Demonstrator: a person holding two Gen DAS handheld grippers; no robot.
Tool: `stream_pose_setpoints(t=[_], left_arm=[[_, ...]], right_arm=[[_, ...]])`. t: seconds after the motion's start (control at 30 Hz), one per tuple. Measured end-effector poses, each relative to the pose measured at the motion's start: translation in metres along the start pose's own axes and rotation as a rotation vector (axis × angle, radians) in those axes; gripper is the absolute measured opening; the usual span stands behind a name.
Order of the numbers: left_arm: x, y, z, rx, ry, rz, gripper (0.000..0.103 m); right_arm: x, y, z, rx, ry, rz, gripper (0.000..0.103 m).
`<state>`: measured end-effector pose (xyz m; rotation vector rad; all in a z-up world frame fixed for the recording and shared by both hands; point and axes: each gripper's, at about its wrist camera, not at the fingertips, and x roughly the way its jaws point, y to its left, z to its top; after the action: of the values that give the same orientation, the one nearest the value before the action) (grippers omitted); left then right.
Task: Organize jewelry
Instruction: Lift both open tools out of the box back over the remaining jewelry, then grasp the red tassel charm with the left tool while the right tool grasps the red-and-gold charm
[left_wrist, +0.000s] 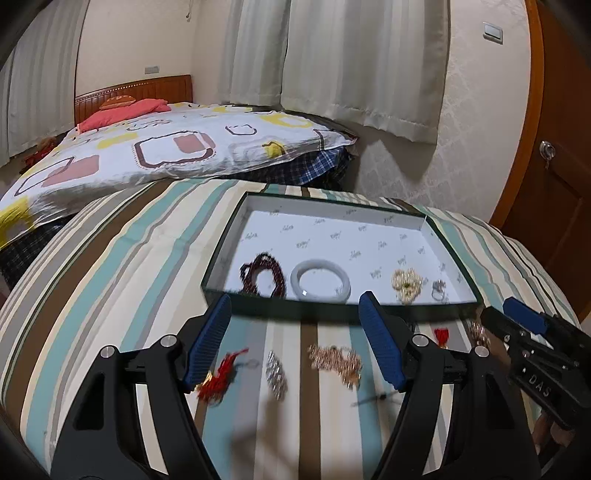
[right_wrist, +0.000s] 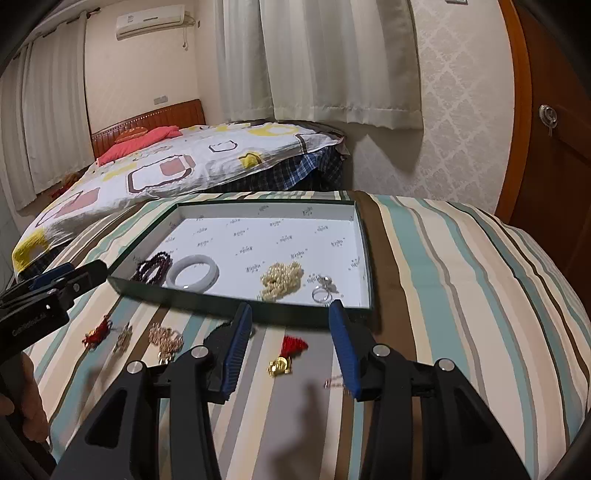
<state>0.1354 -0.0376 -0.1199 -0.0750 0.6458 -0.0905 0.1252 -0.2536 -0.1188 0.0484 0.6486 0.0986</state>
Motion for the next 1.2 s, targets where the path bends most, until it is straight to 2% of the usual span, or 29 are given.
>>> stream_pose_setpoints(t=[0.37,0.7,1.2], left_arm=[[-0.023,0.018,-0.030,0.009,0.017,0.045,0.070],[-0.030,0.034,-0.044,-0.005,0.032,0.080,0.070],[0.002,0.061,-0.049,-0.070,0.111,0.099,0.070]], right_arm=[[-0.016,-0.001,-0.017,0.002,-0.003,-0.015,0.044],[-0.020,-0.006,-0.035,0.014,0.015,-0.027,0.044],[-0.007,-0.008,-0.043,0.023,0.052,-0.023,0.044]])
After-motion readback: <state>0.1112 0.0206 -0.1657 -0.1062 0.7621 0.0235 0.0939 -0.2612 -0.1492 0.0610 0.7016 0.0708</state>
